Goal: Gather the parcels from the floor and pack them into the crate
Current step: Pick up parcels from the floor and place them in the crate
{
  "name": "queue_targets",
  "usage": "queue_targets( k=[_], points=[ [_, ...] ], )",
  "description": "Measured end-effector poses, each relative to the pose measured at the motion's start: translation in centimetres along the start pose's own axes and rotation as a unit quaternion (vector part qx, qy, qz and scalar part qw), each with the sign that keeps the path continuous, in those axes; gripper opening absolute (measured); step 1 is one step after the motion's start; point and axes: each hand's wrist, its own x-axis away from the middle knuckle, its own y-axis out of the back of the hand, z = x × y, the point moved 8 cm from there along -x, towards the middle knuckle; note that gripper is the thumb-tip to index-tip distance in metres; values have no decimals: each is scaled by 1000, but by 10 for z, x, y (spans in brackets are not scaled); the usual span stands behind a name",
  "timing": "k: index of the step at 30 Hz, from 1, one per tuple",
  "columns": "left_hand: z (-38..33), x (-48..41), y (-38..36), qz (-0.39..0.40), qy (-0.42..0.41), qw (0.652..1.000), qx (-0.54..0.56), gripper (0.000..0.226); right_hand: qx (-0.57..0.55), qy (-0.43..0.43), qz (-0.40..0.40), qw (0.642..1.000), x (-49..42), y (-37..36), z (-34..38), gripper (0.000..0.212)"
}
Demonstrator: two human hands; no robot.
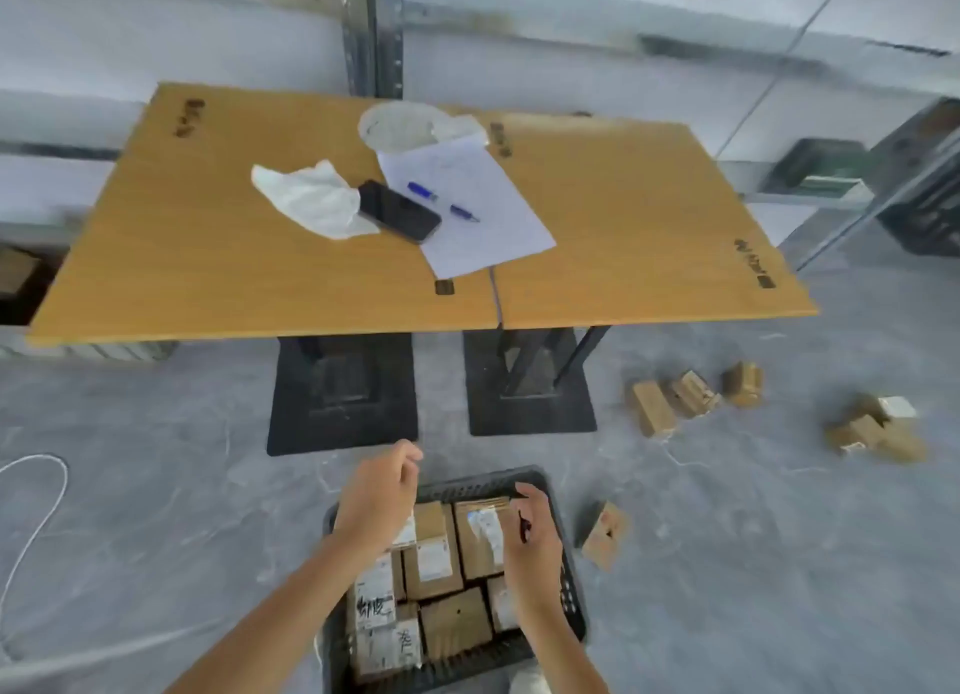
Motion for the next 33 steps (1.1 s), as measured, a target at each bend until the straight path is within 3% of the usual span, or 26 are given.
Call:
queue_targets(
  k=[3, 7, 15, 25, 33],
  points=[
    [-101, 24, 35, -18, -60, 998, 7, 23, 4, 32, -41, 999, 22, 88, 51, 16],
    [-230, 57, 48, -3, -128, 991, 43, 21, -31, 37, -93, 995, 47, 208, 89, 22],
    [-422, 132, 13, 5, -241, 970, -11, 23, -83, 53, -194, 976, 84, 414, 71, 18],
    [-569, 179, -42, 40, -296, 939, -170, 27, -59, 68, -201, 975, 92, 618, 28, 27],
    [-640, 192, -51, 11, -331, 929, -164, 27, -122, 83, -214, 966, 89, 693, 21, 21]
  ],
)
